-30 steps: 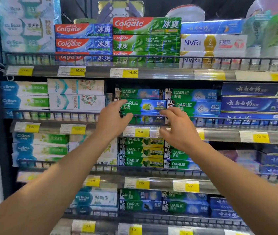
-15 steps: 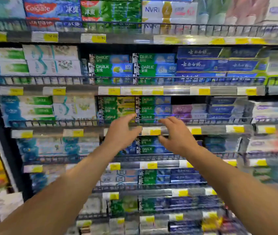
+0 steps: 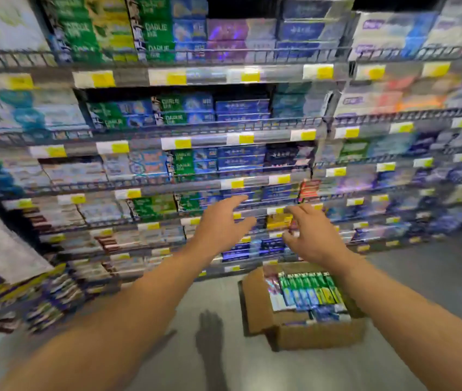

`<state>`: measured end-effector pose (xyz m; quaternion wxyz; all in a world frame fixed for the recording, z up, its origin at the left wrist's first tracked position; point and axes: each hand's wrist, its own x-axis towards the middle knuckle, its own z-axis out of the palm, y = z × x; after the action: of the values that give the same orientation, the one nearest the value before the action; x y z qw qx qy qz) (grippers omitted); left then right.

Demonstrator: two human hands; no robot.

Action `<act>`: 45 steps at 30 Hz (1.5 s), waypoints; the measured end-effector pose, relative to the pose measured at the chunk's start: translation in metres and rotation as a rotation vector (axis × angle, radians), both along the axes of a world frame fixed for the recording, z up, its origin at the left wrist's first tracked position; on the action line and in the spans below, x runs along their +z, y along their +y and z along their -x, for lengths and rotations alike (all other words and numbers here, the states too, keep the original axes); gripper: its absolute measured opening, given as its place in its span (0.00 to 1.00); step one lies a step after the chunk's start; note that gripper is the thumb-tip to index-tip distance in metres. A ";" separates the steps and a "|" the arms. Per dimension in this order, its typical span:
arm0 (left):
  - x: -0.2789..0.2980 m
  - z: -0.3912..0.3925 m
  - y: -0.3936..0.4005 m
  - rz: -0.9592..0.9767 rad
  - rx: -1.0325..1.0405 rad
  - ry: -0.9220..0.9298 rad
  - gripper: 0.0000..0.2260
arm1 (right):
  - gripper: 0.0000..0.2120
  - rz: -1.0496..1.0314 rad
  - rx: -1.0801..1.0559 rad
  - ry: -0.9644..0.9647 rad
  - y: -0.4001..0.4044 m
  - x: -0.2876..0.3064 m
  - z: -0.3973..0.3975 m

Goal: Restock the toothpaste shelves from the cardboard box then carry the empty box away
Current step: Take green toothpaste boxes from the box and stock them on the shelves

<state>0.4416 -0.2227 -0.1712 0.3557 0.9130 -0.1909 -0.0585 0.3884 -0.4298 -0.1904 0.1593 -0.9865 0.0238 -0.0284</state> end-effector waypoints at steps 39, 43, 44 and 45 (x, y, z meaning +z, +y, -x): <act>-0.538 -0.124 -0.329 -0.261 0.179 0.737 0.28 | 0.34 -0.295 -0.174 0.809 -0.322 -0.525 -0.108; -0.646 -0.129 -0.332 -0.191 0.255 0.799 0.29 | 0.33 -0.317 -0.117 0.762 -0.316 -0.634 -0.128; -0.667 -0.130 -0.334 -0.170 0.278 0.817 0.28 | 0.33 -0.316 -0.117 0.780 -0.314 -0.661 -0.132; -0.687 -0.132 -0.336 -0.153 0.300 0.833 0.27 | 0.32 -0.319 -0.130 0.807 -0.312 -0.687 -0.136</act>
<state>0.5732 -0.5588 -0.8587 0.3380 0.8530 0.1081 -0.3827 0.5249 -0.7416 -0.8779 0.2853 -0.8782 0.1503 0.3531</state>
